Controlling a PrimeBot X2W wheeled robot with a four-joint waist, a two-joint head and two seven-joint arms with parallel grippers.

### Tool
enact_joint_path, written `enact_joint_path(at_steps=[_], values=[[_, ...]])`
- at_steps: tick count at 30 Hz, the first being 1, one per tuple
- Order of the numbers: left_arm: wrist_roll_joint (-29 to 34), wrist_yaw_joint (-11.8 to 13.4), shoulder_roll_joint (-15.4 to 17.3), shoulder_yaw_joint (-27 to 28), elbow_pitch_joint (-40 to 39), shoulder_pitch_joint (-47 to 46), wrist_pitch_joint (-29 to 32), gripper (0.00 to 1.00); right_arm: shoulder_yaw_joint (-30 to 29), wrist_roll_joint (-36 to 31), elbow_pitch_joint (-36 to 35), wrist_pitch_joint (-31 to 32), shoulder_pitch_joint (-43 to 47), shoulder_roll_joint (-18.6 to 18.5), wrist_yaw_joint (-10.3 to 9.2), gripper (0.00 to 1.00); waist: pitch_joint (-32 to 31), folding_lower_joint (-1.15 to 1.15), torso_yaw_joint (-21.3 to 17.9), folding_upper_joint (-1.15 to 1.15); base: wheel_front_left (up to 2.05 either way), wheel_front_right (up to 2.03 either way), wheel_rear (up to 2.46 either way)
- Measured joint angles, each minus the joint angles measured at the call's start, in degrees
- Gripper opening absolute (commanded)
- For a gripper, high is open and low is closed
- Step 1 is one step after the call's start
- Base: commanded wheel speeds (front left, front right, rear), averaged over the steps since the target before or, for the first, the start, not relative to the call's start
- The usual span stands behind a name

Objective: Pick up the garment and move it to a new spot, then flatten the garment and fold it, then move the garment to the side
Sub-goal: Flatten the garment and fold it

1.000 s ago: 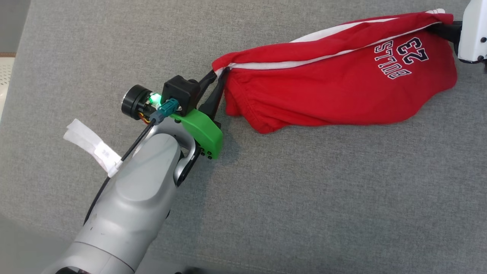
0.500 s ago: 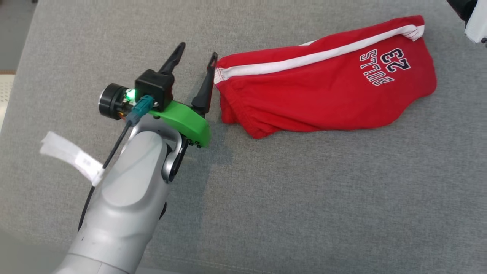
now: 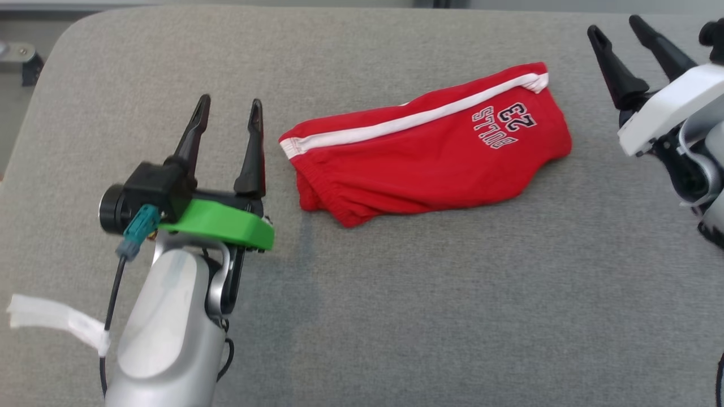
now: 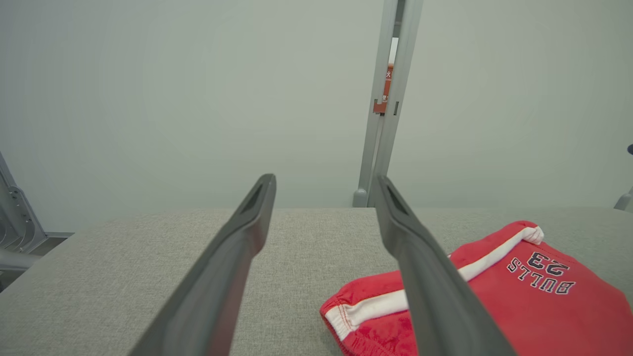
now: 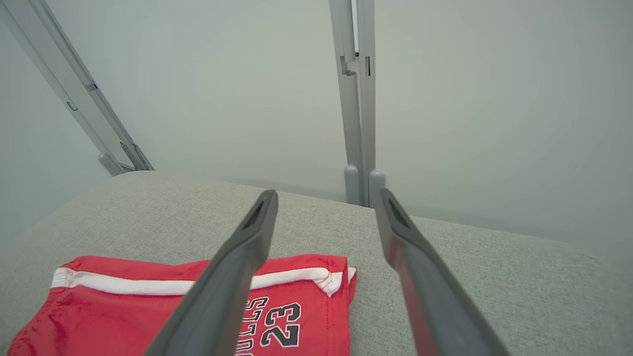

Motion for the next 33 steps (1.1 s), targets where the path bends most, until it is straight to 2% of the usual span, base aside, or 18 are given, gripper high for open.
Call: enact_joint_path(at_steps=[1, 5, 7, 14, 17, 21, 26, 33], values=[[0.0, 0.0, -0.2, 0.4, -0.8, 1.0, 0.0, 1.0, -1.5, -0.6, -0.2, 0.0, 1.1, 0.6, 0.0, 1.0, -0.4, 0.0, -0.4, 0.0, 0.0, 0.0, 0.0], [0.3, -0.2, -0.7, 2.1, -4.3, 5.5, 0.0, 1.0, -14.5, -8.2, -4.3, -0.3, 8.1, 4.0, -0.01, 1.0, -2.2, 0.0, -2.4, 0.0, 0.0, 0.0, 0.0], [-0.4, -0.2, -0.9, 3.3, -5.6, 8.0, 0.0, 1.0, -21.2, -11.5, -6.6, -0.3, 14.5, 7.0, -0.01, 1.0, -3.2, 0.0, -3.3, 0.0, 0.0, 0.0, 0.0], [-0.7, -0.2, -1.0, 3.3, -7.6, 14.4, 0.0, 1.0, -35.6, -23.3, -15.0, -0.3, 31.5, 15.7, -0.01, 1.0, -6.4, 0.0, -5.7, 0.0, 0.0, 0.0, 0.0], [-0.7, -0.2, -1.0, 3.3, -8.2, 17.6, 0.0, 1.0, -39.3, -25.7, -17.3, -0.3, 36.4, 19.3, -0.01, 1.0, -7.6, 0.0, -6.5, 0.0, 0.0, 0.0, 0.0], [0.4, -0.2, -1.0, 3.3, -9.1, 21.7, 0.0, 1.0, -41.3, -27.9, -19.4, -0.3, 41.4, 22.5, -0.01, 1.0, -9.2, 0.0, -7.5, 0.0, 0.0, 0.0, 0.0], [-0.3, -0.1, -1.0, 3.3, -10.1, 24.0, 0.0, 1.0, -43.1, -29.4, -20.7, -0.3, 44.2, 24.3, -0.01, 1.0, -10.2, 0.0, -8.4, 0.0, 0.0, 0.0, 0.0], [-0.5, 0.4, -1.0, 1.9, -10.4, 23.5, 0.0, 1.0, -44.2, -29.1, -20.9, -0.3, 44.9, 25.2, -0.01, 1.0, -9.5, 0.0, -7.4, 0.0, 0.0, 0.0, 0.0]])
